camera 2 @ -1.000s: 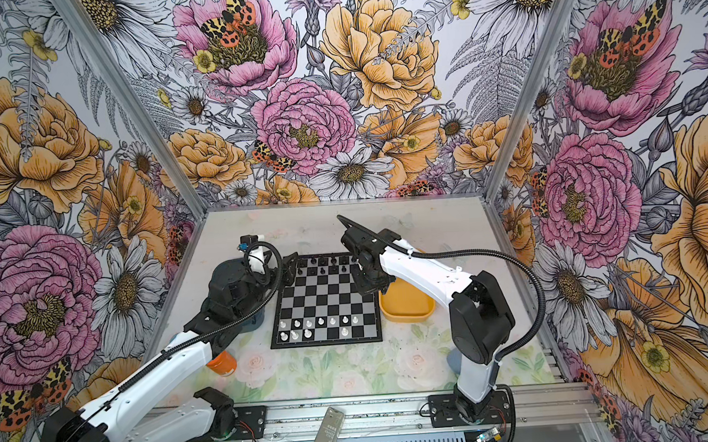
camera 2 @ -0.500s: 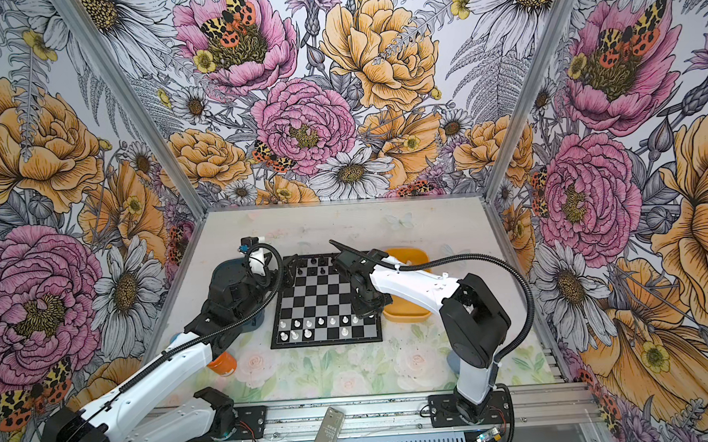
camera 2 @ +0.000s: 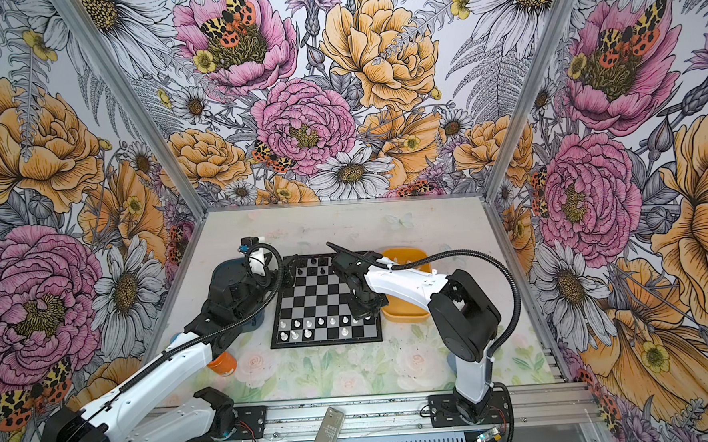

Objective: Set up the chess pieces on the board
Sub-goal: 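Carry the white pawn with the right gripper down to the board's nearest row, then lower the white pawn at the end of the row and open the right gripper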

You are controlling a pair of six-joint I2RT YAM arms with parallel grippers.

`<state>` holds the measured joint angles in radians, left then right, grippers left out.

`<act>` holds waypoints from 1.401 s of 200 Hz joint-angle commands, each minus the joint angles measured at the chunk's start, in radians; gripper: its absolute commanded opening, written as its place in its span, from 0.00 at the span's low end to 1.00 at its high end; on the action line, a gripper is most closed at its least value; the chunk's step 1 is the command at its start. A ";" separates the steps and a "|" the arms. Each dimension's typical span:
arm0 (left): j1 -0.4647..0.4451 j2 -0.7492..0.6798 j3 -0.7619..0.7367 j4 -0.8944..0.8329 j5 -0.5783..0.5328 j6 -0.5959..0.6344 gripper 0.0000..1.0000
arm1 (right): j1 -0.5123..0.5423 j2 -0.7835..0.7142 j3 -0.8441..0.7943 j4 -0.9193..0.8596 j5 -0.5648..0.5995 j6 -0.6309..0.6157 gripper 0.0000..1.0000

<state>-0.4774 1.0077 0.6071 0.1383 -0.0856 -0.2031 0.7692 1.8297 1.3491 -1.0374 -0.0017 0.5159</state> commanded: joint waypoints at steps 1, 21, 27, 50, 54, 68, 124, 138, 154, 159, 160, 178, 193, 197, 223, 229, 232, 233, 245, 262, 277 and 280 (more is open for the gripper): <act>-0.006 -0.004 -0.012 0.019 0.010 0.001 0.86 | 0.008 0.024 -0.005 0.014 0.000 0.010 0.00; -0.005 -0.003 -0.012 0.020 0.009 0.001 0.86 | 0.009 0.031 -0.013 0.015 0.002 0.013 0.00; -0.006 -0.002 -0.012 0.020 0.010 0.001 0.86 | 0.009 0.032 -0.014 0.016 0.003 0.011 0.00; -0.006 0.001 -0.012 0.020 0.011 0.001 0.86 | 0.009 0.039 -0.019 0.018 0.006 0.014 0.00; -0.006 0.001 -0.012 0.020 0.010 0.001 0.86 | 0.009 0.039 -0.020 0.020 0.006 0.014 0.00; -0.006 0.000 -0.012 0.020 0.008 0.001 0.86 | 0.009 0.040 -0.023 0.021 0.007 0.014 0.00; -0.007 0.004 -0.009 0.020 0.009 0.002 0.86 | 0.009 0.052 -0.029 0.034 -0.006 0.017 0.00; -0.004 0.004 -0.009 0.020 0.010 0.004 0.86 | 0.009 0.055 -0.028 0.037 -0.012 0.015 0.01; -0.004 0.005 -0.009 0.020 0.008 0.004 0.86 | 0.008 0.051 -0.028 0.037 -0.009 0.015 0.11; -0.005 0.005 -0.009 0.020 0.008 0.004 0.86 | 0.008 0.048 -0.025 0.037 -0.010 0.013 0.13; -0.004 0.005 -0.009 0.020 0.009 0.004 0.86 | 0.008 0.048 -0.025 0.037 -0.009 0.013 0.14; -0.006 0.007 -0.008 0.020 0.010 0.004 0.86 | 0.009 0.041 -0.021 0.037 -0.007 0.012 0.20; -0.004 0.007 -0.007 0.020 0.012 0.004 0.86 | 0.008 0.036 -0.017 0.036 -0.010 0.012 0.23; -0.004 0.006 -0.007 0.020 0.012 0.004 0.86 | 0.008 0.032 -0.015 0.036 -0.012 0.012 0.24; -0.004 0.005 -0.007 0.020 0.011 0.004 0.86 | 0.008 0.015 -0.007 0.035 -0.009 0.013 0.26; -0.003 0.006 -0.007 0.020 0.012 0.004 0.86 | 0.006 0.009 -0.006 0.034 -0.010 0.013 0.27; -0.003 0.006 -0.007 0.020 0.013 0.004 0.86 | 0.005 0.007 -0.005 0.034 -0.010 0.013 0.27; -0.003 0.005 -0.007 0.020 0.013 0.004 0.86 | 0.005 0.007 -0.004 0.034 -0.010 0.013 0.27; -0.003 0.004 -0.007 0.020 0.013 0.004 0.86 | 0.001 -0.004 -0.001 0.033 -0.010 0.013 0.28; -0.004 0.004 -0.007 0.020 0.015 0.004 0.86 | -0.005 -0.022 0.001 0.030 -0.007 0.012 0.30; -0.002 0.002 -0.007 0.020 0.013 0.004 0.86 | -0.011 -0.038 0.015 0.019 -0.004 0.013 0.31; -0.005 0.002 -0.007 0.020 0.015 0.004 0.86 | -0.012 -0.041 0.019 0.014 -0.002 0.013 0.31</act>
<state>-0.4774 1.0080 0.6071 0.1383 -0.0856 -0.2028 0.7662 1.8454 1.3304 -1.0126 -0.0090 0.5201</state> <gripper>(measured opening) 0.861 0.303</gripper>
